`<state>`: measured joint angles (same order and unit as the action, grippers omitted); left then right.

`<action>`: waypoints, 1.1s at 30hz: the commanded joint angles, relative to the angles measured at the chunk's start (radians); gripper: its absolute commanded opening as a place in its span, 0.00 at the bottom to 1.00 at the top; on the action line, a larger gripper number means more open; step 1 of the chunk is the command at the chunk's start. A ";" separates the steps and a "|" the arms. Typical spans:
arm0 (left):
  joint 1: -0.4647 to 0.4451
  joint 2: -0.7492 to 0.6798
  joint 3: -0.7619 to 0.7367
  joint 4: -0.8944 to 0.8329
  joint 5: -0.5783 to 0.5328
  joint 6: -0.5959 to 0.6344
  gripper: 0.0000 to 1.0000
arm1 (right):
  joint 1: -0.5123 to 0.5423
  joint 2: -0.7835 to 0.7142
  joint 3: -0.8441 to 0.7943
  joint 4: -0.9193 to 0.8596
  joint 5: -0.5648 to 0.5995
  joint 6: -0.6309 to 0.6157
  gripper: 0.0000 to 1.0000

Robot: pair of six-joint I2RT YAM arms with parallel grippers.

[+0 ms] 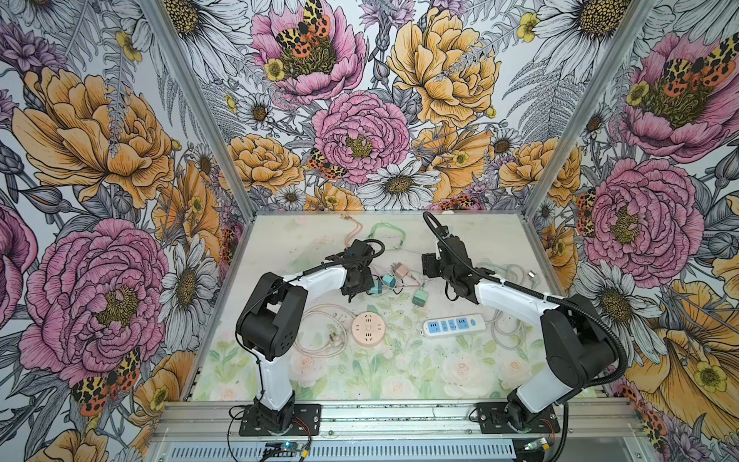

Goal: Insert the plug

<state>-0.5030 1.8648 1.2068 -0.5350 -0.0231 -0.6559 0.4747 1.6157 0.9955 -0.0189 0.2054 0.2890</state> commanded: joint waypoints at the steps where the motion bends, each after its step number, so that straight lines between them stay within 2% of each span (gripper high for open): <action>1: -0.002 -0.005 -0.026 0.031 0.065 -0.015 0.24 | 0.009 -0.030 -0.004 0.003 0.000 0.009 0.72; 10: -0.024 -0.006 -0.040 0.076 0.082 -0.017 0.21 | 0.009 -0.044 -0.009 0.000 0.010 0.006 0.72; 16: -0.022 -0.018 -0.047 0.095 0.030 -0.012 0.18 | 0.009 -0.050 -0.010 -0.003 0.008 0.010 0.72; 18: -0.020 -0.013 -0.042 0.098 0.029 -0.005 0.15 | 0.010 -0.054 -0.014 -0.003 0.007 0.009 0.72; 22: -0.018 -0.006 -0.033 0.098 0.043 0.008 0.02 | 0.010 -0.060 -0.018 -0.004 0.012 0.009 0.72; 25: -0.019 -0.033 -0.041 0.094 0.039 0.017 0.00 | 0.010 -0.063 -0.018 -0.004 0.014 0.008 0.72; 33: -0.009 -0.247 0.002 -0.049 -0.003 0.083 0.00 | 0.011 -0.059 -0.017 -0.003 0.010 0.010 0.72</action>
<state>-0.5205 1.6958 1.1675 -0.5266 0.0147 -0.6220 0.4793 1.5841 0.9848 -0.0193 0.2062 0.2916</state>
